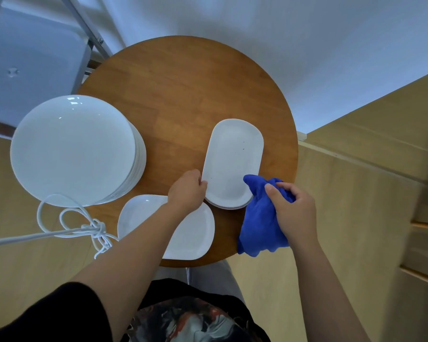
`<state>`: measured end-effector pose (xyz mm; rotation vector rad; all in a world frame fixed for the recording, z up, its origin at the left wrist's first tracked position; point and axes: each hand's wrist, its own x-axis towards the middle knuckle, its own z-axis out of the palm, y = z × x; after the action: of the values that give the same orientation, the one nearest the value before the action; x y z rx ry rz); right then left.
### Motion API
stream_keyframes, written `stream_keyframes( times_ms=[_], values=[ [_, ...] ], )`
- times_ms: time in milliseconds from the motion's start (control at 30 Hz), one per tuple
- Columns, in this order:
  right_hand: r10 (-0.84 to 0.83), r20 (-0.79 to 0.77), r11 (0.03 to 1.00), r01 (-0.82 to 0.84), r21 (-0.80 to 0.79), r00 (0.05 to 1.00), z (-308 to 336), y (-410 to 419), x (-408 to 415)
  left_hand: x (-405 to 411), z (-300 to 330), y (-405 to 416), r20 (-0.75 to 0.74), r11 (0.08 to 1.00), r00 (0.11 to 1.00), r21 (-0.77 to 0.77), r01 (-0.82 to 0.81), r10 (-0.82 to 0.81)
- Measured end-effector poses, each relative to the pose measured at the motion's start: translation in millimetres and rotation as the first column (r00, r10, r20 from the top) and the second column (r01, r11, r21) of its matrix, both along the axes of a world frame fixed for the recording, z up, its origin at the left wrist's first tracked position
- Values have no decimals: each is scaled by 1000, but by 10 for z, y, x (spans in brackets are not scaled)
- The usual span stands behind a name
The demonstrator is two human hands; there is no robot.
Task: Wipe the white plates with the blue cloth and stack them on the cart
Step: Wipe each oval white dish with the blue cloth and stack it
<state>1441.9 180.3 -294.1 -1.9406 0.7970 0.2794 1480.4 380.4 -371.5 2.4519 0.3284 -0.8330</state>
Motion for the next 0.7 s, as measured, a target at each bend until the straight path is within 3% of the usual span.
stream_keyframes(
  times_ms=[100, 200, 300, 400, 567, 700],
  values=[
    [17, 8, 1000, -17, 1, 1000, 6, 24, 4, -49, 20, -27, 70, 995, 993, -41, -94, 97],
    [7, 3, 1000, -7, 0, 1000, 34, 9, 3, -95, 75, -66, 132, 934, 936, -199, -297, 326],
    [-19, 18, 1000, 19, 0, 1000, 95, -25, -13, -60, 141, -119, 78, 754, 787, -357, -551, 612],
    [-49, 53, 999, 48, 26, 997, 219, -29, -26, 0, 189, -119, -30, 572, 648, -438, -693, 761],
    [-49, 108, 993, 37, 115, 993, 603, 81, 14, 84, 406, -48, -330, 261, 495, -553, -791, 803],
    [243, 55, 959, -249, 135, 968, 893, 341, 48, 94, 545, 110, -514, 189, 581, -624, -758, 631]
  ],
)
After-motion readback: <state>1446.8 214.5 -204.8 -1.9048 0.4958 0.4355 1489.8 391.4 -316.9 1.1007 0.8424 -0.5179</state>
